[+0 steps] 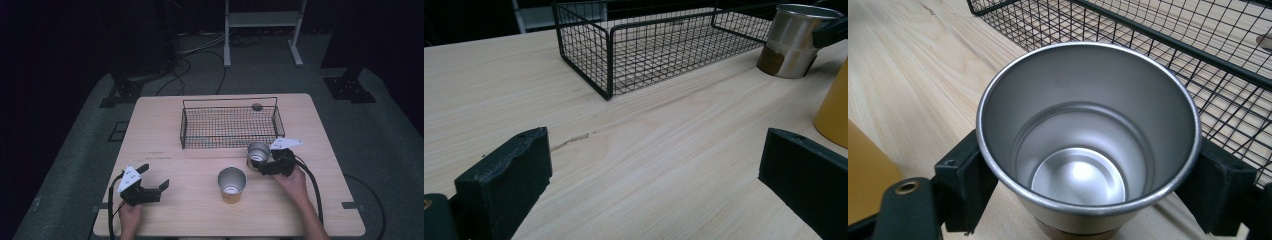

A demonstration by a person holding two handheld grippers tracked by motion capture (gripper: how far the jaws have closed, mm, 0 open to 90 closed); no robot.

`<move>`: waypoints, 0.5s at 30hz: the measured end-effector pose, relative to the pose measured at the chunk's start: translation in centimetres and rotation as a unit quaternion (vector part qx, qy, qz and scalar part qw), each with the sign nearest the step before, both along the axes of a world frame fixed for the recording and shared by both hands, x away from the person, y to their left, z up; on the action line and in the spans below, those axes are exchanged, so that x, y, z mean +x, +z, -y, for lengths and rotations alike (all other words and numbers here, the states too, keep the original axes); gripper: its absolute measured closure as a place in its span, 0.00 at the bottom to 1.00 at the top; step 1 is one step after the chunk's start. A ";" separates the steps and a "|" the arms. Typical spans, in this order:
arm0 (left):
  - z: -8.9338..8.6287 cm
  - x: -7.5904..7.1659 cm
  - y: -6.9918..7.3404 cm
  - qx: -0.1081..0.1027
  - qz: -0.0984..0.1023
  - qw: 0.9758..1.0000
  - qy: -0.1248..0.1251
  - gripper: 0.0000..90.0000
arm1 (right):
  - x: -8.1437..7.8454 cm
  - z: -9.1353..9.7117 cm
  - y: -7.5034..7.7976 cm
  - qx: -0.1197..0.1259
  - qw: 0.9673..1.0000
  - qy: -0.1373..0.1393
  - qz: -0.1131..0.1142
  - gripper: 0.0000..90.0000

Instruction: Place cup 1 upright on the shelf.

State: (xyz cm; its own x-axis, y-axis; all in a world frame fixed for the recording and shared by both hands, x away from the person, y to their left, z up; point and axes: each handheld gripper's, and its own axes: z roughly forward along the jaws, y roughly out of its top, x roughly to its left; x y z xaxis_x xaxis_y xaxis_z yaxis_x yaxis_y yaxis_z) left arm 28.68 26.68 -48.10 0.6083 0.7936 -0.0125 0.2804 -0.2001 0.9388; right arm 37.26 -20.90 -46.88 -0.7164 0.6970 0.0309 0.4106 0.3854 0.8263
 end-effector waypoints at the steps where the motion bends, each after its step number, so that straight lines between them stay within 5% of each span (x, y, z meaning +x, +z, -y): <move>1: 0.0 0.0 0.0 0.000 0.000 1.000 0.000 0.00 | 0.0 0.1 0.0 0.001 1.000 0.000 -0.001 0.19; 15: 0.0 0.0 0.0 0.000 0.000 1.000 0.000 0.00 | -0.9 0.6 1.2 0.016 1.000 0.011 -0.001 0.19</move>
State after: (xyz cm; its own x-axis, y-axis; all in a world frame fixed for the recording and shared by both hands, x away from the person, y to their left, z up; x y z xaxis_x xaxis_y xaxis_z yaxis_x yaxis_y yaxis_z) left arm 28.68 26.67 -48.10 0.6086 0.7933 -0.0126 0.2808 -0.2005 0.9386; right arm 36.35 -21.46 -45.65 -0.7311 0.6800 0.0551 0.4046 0.3671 0.8376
